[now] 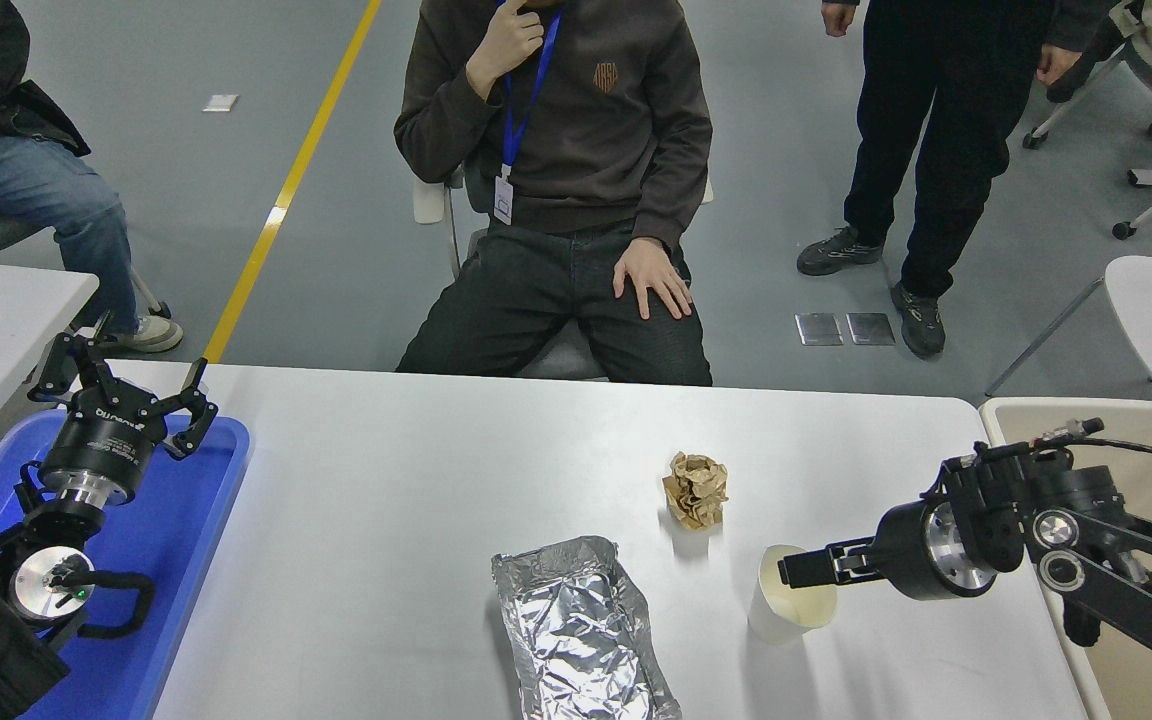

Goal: Clean the table surface

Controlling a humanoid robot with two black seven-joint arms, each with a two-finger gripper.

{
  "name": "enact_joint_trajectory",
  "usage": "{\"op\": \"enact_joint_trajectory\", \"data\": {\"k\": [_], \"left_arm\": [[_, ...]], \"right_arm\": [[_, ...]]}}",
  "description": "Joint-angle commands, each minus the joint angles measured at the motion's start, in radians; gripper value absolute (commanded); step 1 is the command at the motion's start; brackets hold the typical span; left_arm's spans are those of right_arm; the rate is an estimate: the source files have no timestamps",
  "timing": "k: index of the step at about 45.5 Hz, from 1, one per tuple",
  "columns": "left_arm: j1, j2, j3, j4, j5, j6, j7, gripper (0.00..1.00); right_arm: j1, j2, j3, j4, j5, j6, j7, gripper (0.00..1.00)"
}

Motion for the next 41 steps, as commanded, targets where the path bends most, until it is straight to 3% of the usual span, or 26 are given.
{"op": "enact_joint_trajectory", "data": {"k": [1,19,22,28,29,30,34,38,41], "left_arm": [[0.000,0.000,0.000,0.000,0.000,0.000,0.000,1.00],[0.000,0.000,0.000,0.000,0.000,0.000,-0.001,1.00],[0.000,0.000,0.000,0.000,0.000,0.000,0.000,1.00],[0.000,0.000,0.000,0.000,0.000,0.000,0.000,1.00],[0.000,0.000,0.000,0.000,0.000,0.000,0.000,1.00],[0.000,0.000,0.000,0.000,0.000,0.000,0.000,1.00],[0.000,0.000,0.000,0.000,0.000,0.000,0.000,1.00],[0.000,0.000,0.000,0.000,0.000,0.000,0.000,1.00],[0.000,0.000,0.000,0.000,0.000,0.000,0.000,1.00]], "right_arm": [[-0.017,0.019,-0.001,-0.009,-0.018,-0.013,0.001,0.90],[-0.040,0.024,-0.001,-0.044,-0.055,-0.031,0.007,0.86],[-0.045,0.022,-0.002,-0.047,-0.065,-0.042,0.005,0.82],[-0.054,0.024,-0.002,-0.046,-0.133,-0.045,0.007,0.62],[-0.054,0.024,-0.004,-0.047,-0.133,-0.045,0.005,0.54],[-0.056,0.022,-0.004,-0.046,-0.130,-0.043,0.007,0.32],[-0.056,0.022,-0.004,-0.046,-0.125,-0.040,0.007,0.12],[-0.057,0.019,-0.004,-0.046,-0.124,-0.039,0.007,0.00],[-0.057,0.019,-0.004,-0.046,-0.125,-0.039,0.002,0.00]]}}
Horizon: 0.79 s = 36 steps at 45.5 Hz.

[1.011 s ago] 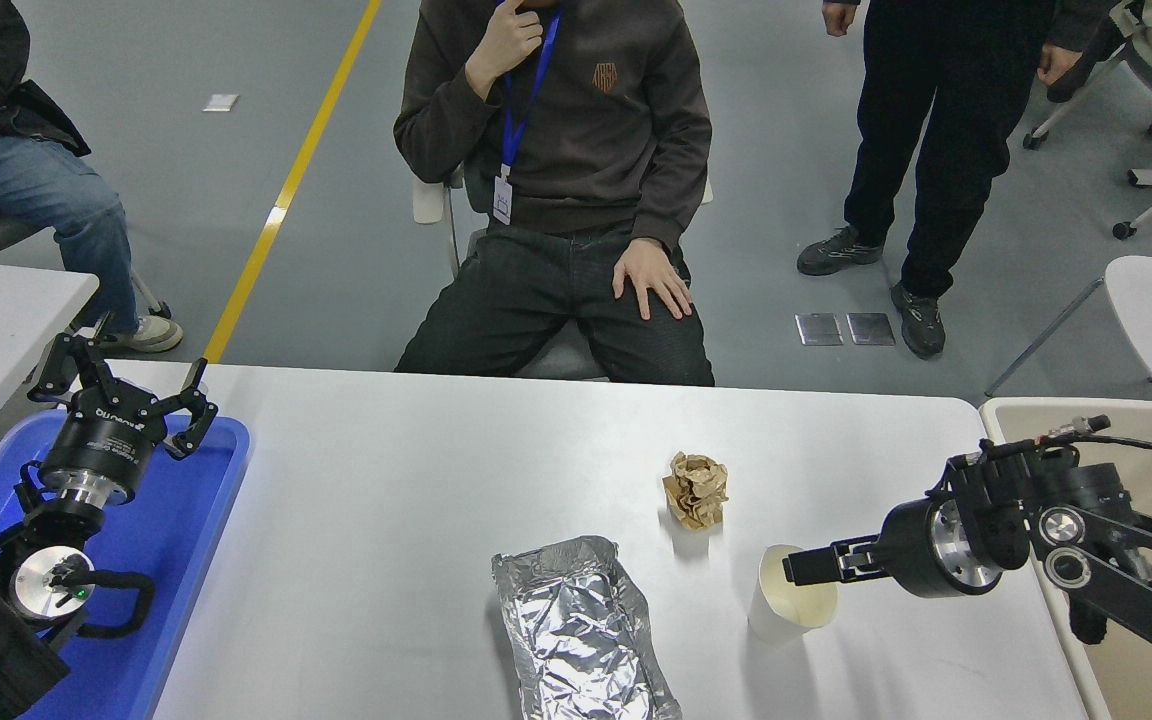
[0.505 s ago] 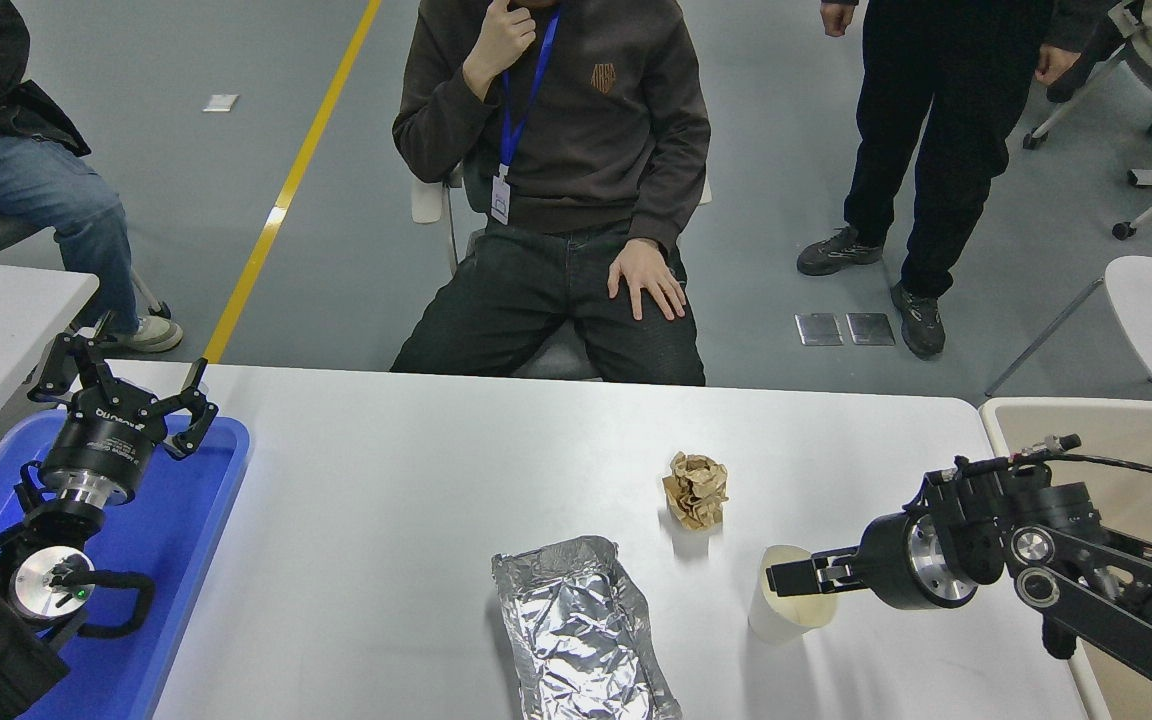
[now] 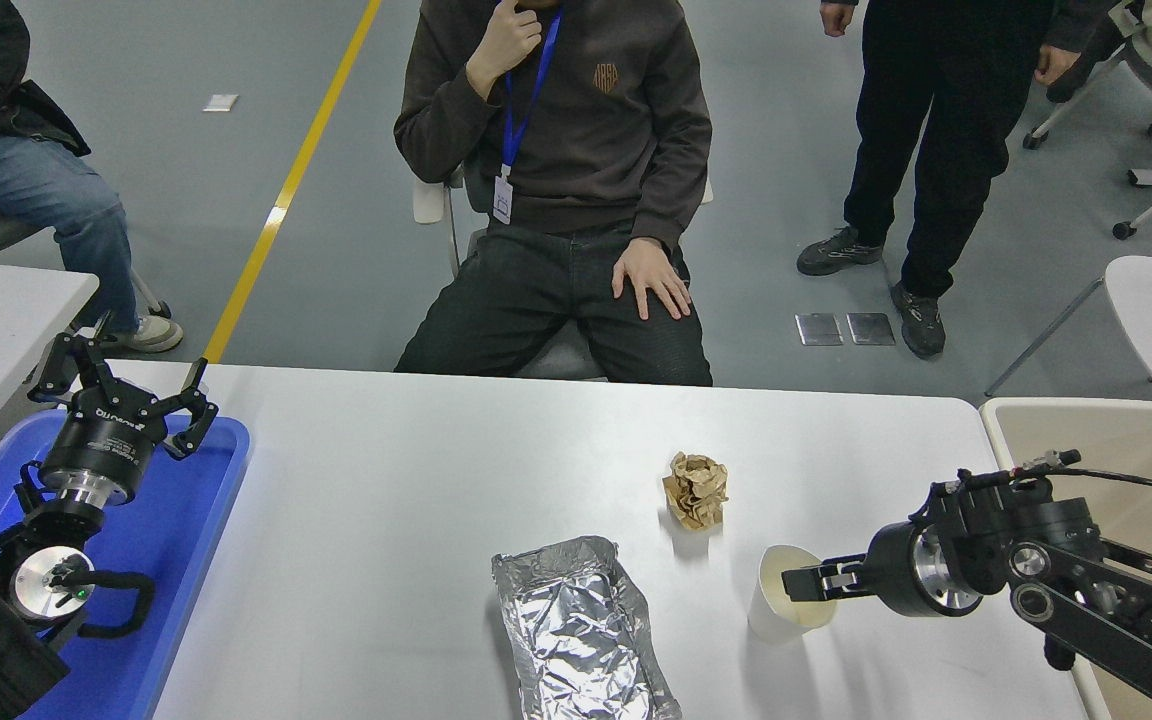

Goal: Clean the table surface

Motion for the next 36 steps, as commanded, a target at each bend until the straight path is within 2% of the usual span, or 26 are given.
{"op": "enact_joint_trajectory", "data": {"k": [1,8,22,36], "left_arm": [[0.000,0.000,0.000,0.000,0.000,0.000,-0.001,1.00],[0.000,0.000,0.000,0.000,0.000,0.000,0.000,1.00],[0.000,0.000,0.000,0.000,0.000,0.000,0.000,1.00],[0.000,0.000,0.000,0.000,0.000,0.000,-0.001,1.00]], "right_arm": [[-0.004,-0.004,-0.001,-0.002,-0.013,0.000,-0.004,0.00],[-0.003,-0.018,0.013,-0.002,0.005,0.002,-0.004,0.00],[0.020,-0.081,0.019,0.030,0.146,0.009,-0.004,0.00],[0.118,-0.188,0.056,0.104,0.306,0.058,0.005,0.00]]}}
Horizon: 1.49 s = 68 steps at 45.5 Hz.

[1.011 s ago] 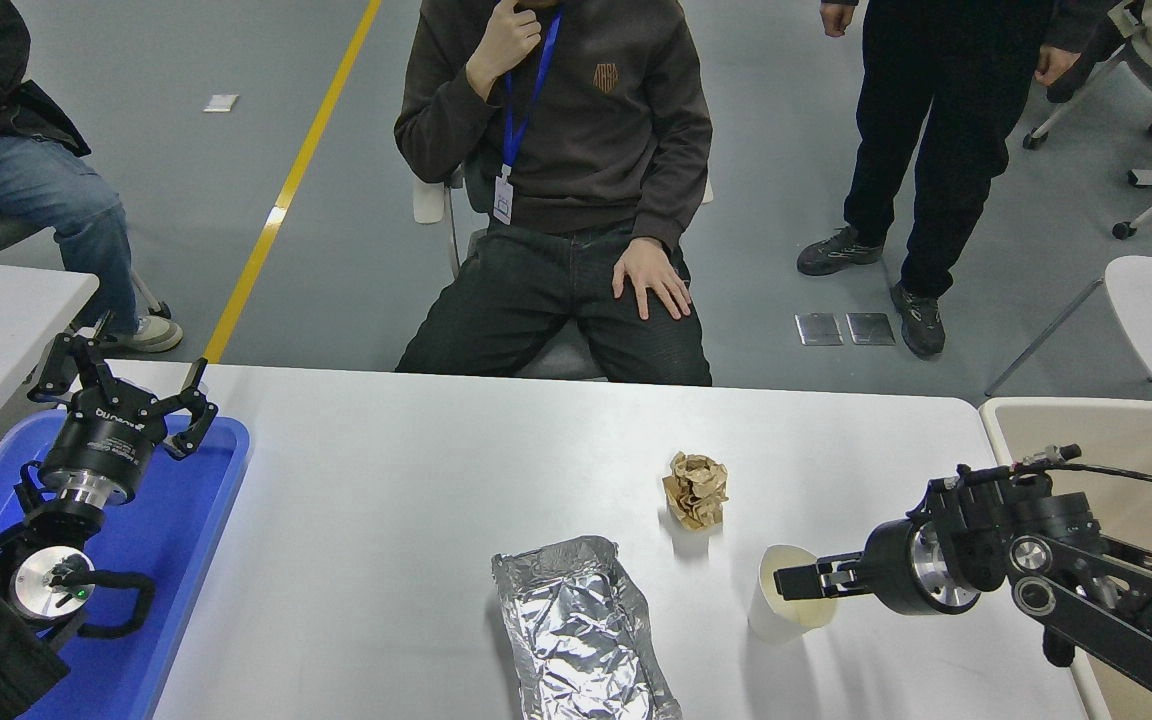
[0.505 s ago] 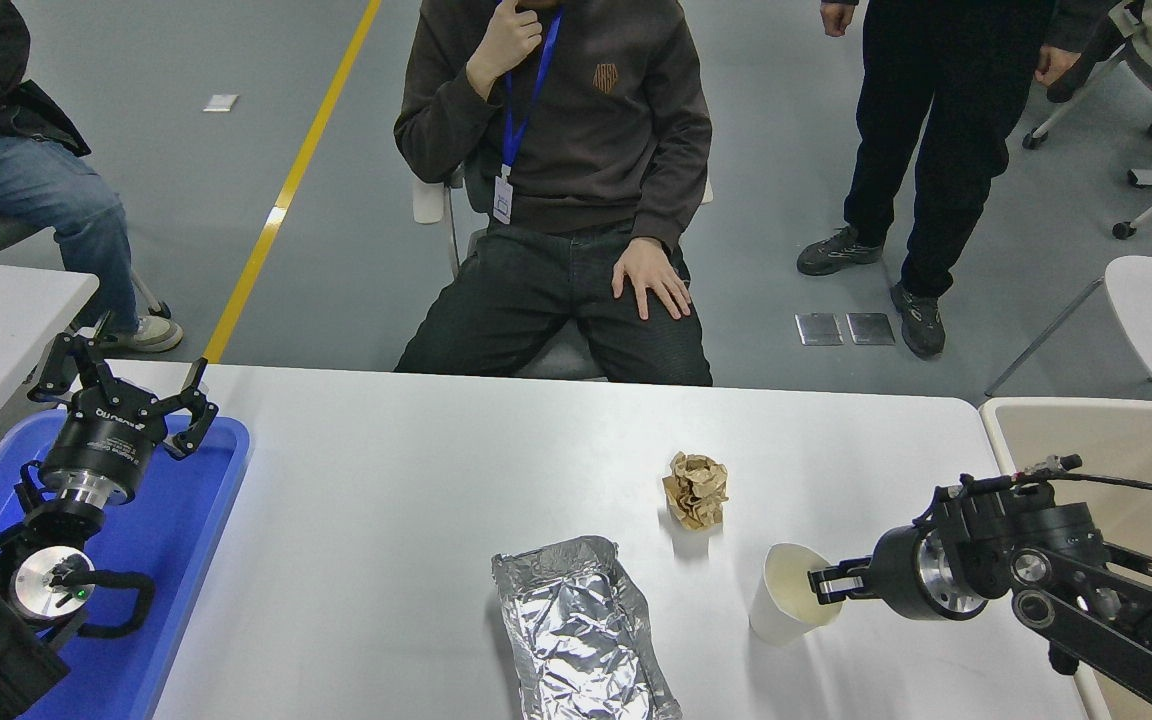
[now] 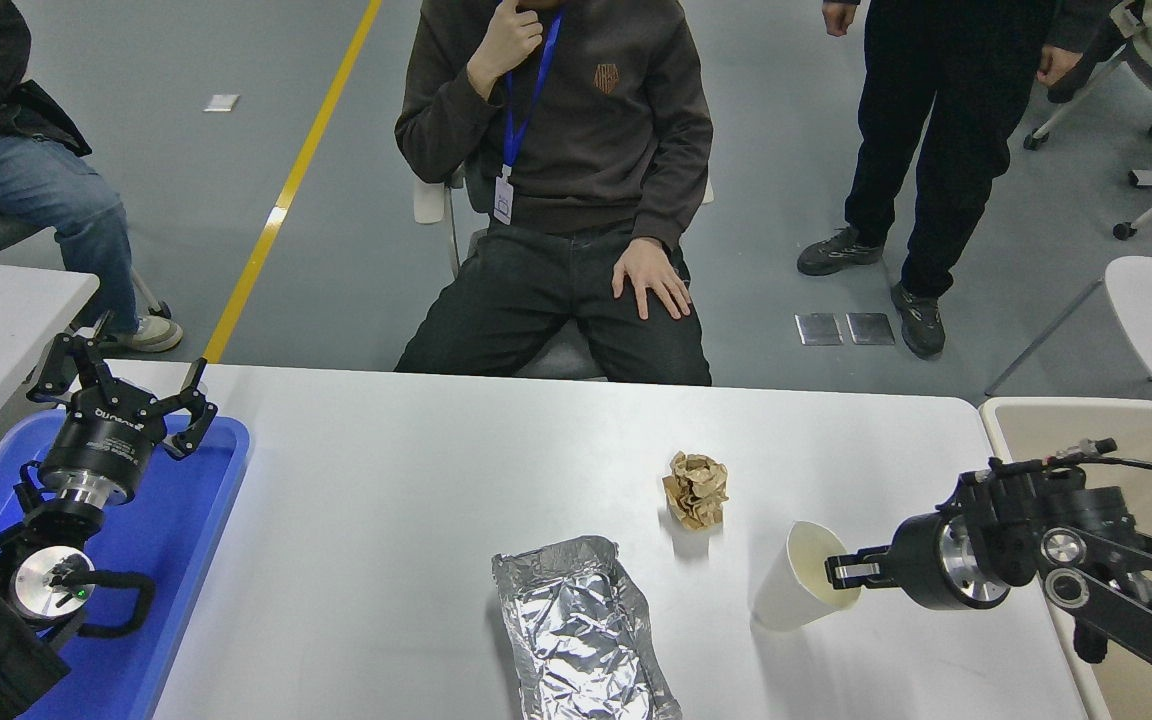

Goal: Clean the table surface

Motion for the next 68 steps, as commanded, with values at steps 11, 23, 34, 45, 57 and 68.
{"op": "enact_joint_trajectory", "data": {"k": [11,23,34,45,57,68], "left_arm": [[0.000,0.000,0.000,0.000,0.000,0.000,0.000,1.00],[0.000,0.000,0.000,0.000,0.000,0.000,0.000,1.00],[0.000,0.000,0.000,0.000,0.000,0.000,0.000,1.00],[0.000,0.000,0.000,0.000,0.000,0.000,0.000,1.00],[0.000,0.000,-0.002,0.000,0.000,0.000,-0.001,1.00],[0.000,0.000,-0.002,0.000,0.000,0.000,0.000,1.00]], "right_arm": [[0.165,-0.209,0.037,0.123,0.221,0.053,0.006,0.00],[0.264,-0.355,0.039,0.183,0.339,0.087,0.006,0.00],[0.308,-0.422,0.068,0.196,0.359,0.107,0.007,0.00],[0.303,-0.469,0.068,0.188,0.359,0.107,0.007,0.00],[0.300,-0.496,0.068,0.156,0.346,0.099,0.007,0.00],[0.294,-0.504,0.063,0.021,0.344,0.097,0.025,0.00]]}}
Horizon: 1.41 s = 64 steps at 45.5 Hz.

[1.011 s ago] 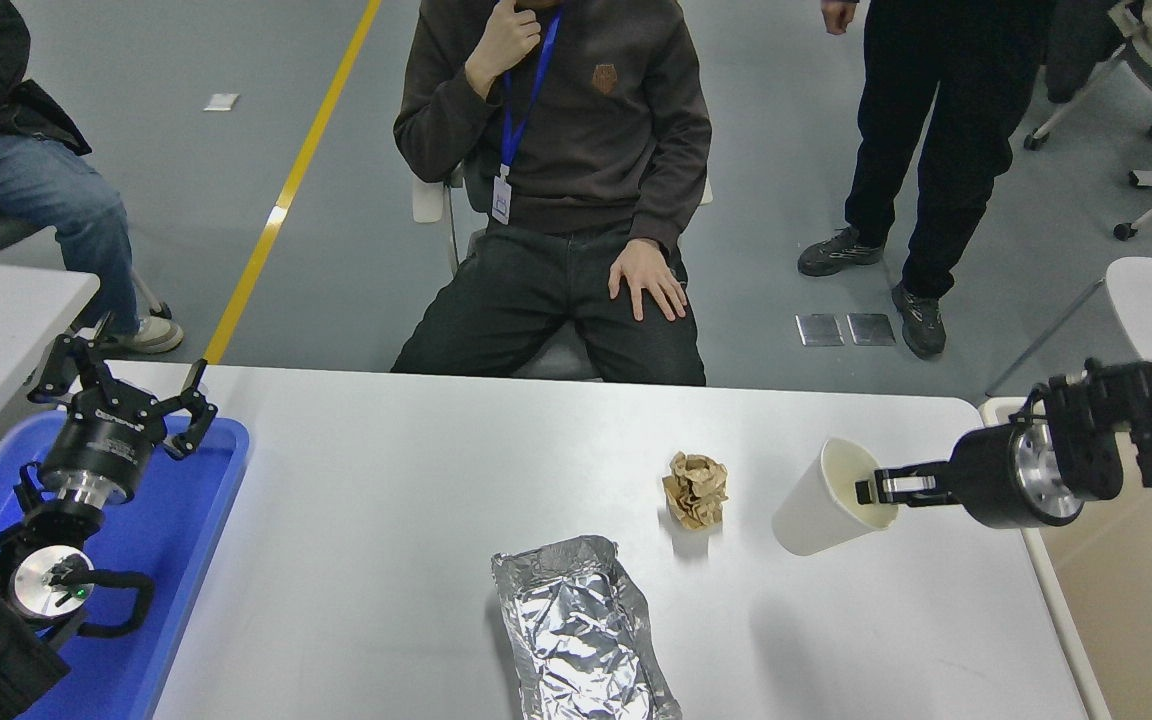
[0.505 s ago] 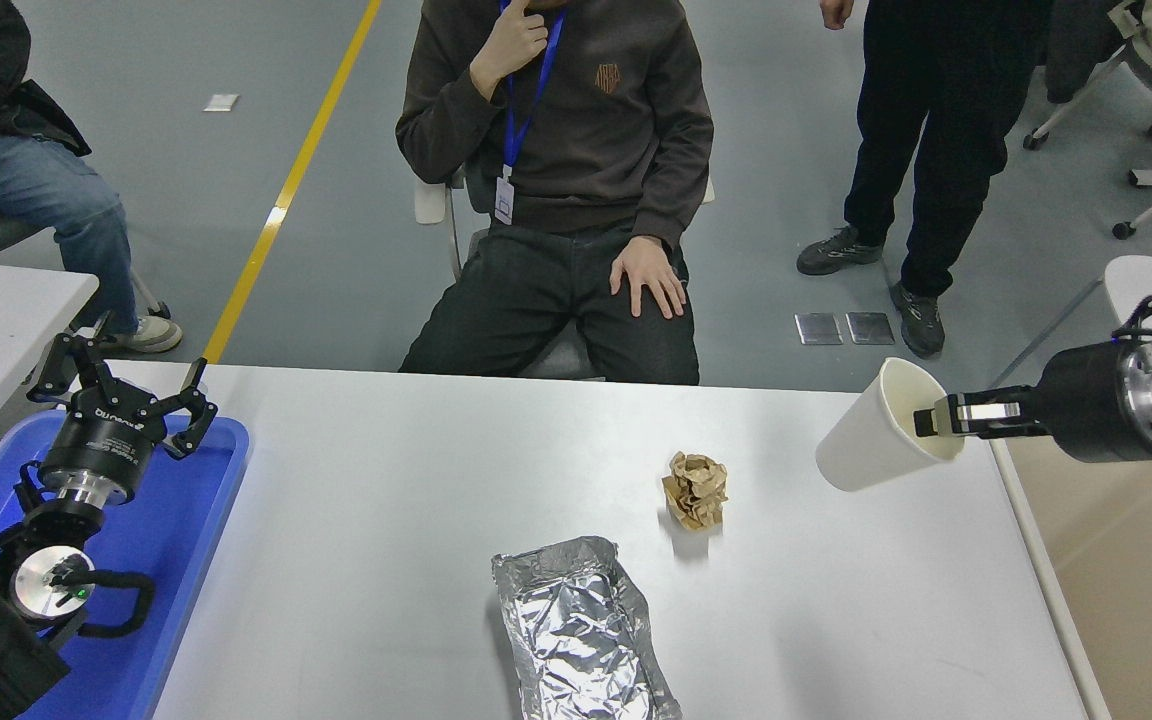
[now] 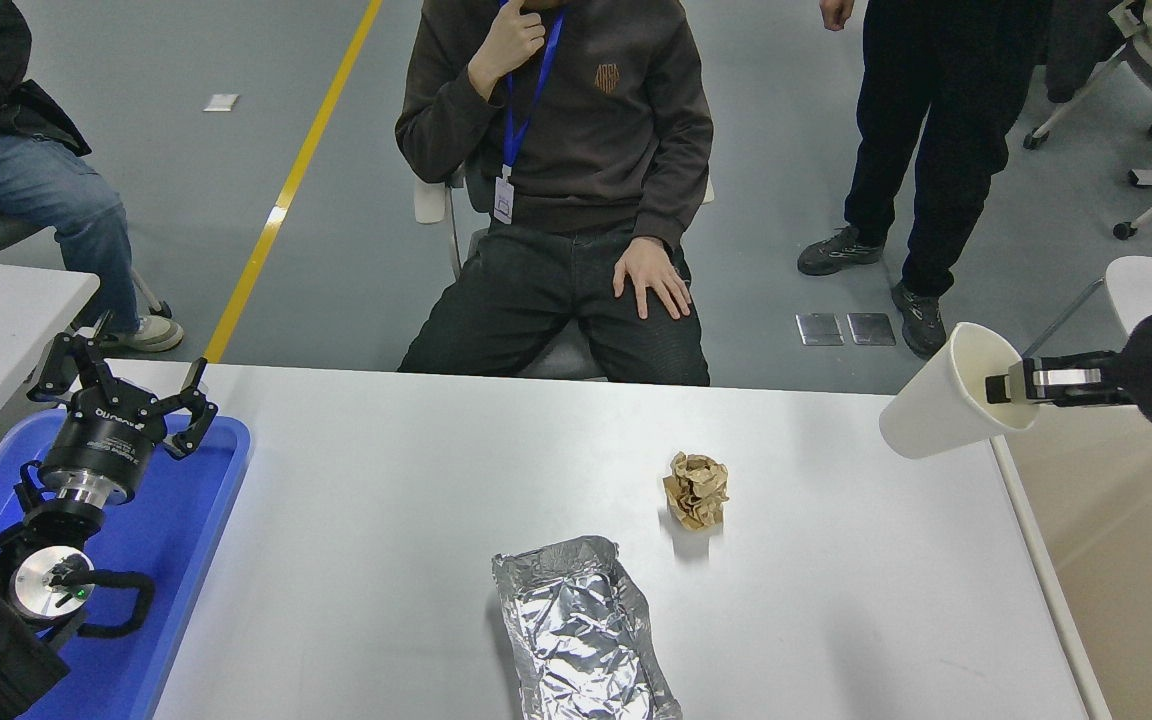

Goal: Clean the table surface

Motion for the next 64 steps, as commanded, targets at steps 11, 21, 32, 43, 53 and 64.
{"op": "enact_joint_trajectory", "data": {"k": [11,21,32,43,53,64], "left_arm": [[0.000,0.000,0.000,0.000,0.000,0.000,0.000,1.00],[0.000,0.000,0.000,0.000,0.000,0.000,0.000,1.00],[0.000,0.000,0.000,0.000,0.000,0.000,0.000,1.00],[0.000,0.000,0.000,0.000,0.000,0.000,0.000,1.00],[0.000,0.000,0.000,0.000,0.000,0.000,0.000,1.00],[0.000,0.000,0.000,0.000,0.000,0.000,0.000,1.00]], "right_arm": [[-0.012,-0.029,-0.014,-0.246,-0.023,-0.005,0.071,0.00],[-0.020,-0.021,-0.019,-0.388,-0.049,-0.046,0.132,0.00],[-0.038,-0.012,-0.042,-0.518,-0.052,-0.065,0.194,0.00],[-0.104,0.005,-0.082,-0.674,-0.073,-0.149,0.284,0.00],[-0.110,0.066,-0.169,-0.819,-0.073,-0.241,0.332,0.00],[-0.113,0.167,-0.322,-0.987,-0.059,-0.364,0.435,0.00]]}}
